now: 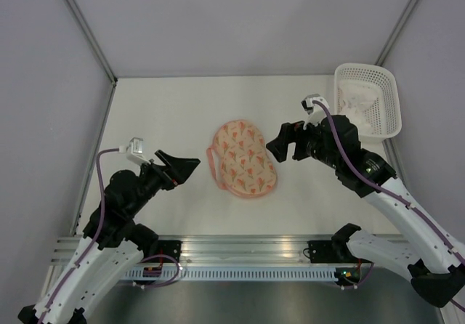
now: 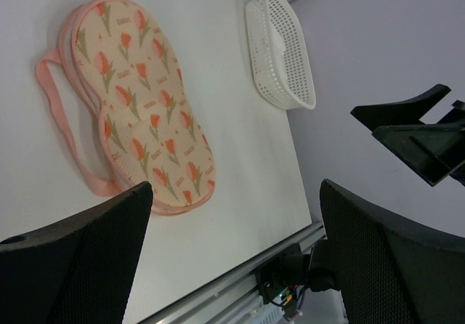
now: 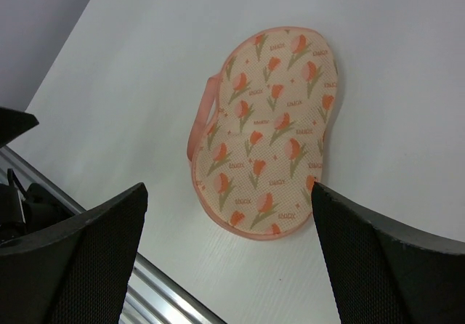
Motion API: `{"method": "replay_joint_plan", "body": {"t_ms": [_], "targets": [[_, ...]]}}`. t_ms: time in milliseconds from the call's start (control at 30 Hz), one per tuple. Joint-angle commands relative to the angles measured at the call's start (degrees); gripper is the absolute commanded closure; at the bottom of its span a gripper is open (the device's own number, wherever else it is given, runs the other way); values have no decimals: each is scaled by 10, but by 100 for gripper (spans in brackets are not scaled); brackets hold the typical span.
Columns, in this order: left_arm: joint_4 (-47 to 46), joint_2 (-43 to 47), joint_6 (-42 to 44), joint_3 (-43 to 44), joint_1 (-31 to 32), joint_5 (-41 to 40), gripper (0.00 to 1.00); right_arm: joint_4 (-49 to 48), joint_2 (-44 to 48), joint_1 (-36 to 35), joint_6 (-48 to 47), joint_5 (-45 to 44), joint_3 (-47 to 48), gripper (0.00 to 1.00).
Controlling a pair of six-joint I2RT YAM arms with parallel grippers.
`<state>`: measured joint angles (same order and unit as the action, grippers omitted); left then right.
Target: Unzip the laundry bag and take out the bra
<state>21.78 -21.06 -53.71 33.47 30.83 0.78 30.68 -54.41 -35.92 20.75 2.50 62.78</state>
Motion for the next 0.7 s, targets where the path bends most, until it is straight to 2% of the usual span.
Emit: {"method": "replay_joint_plan", "body": {"t_ms": [0, 667], "targets": [[-28, -10, 59, 33, -2, 21, 0, -5, -3, -4, -5, -9, -13, 2], [-47, -28, 105, 53, -2, 63, 0, -54, 5, -4, 24, -5, -45, 2]]}}
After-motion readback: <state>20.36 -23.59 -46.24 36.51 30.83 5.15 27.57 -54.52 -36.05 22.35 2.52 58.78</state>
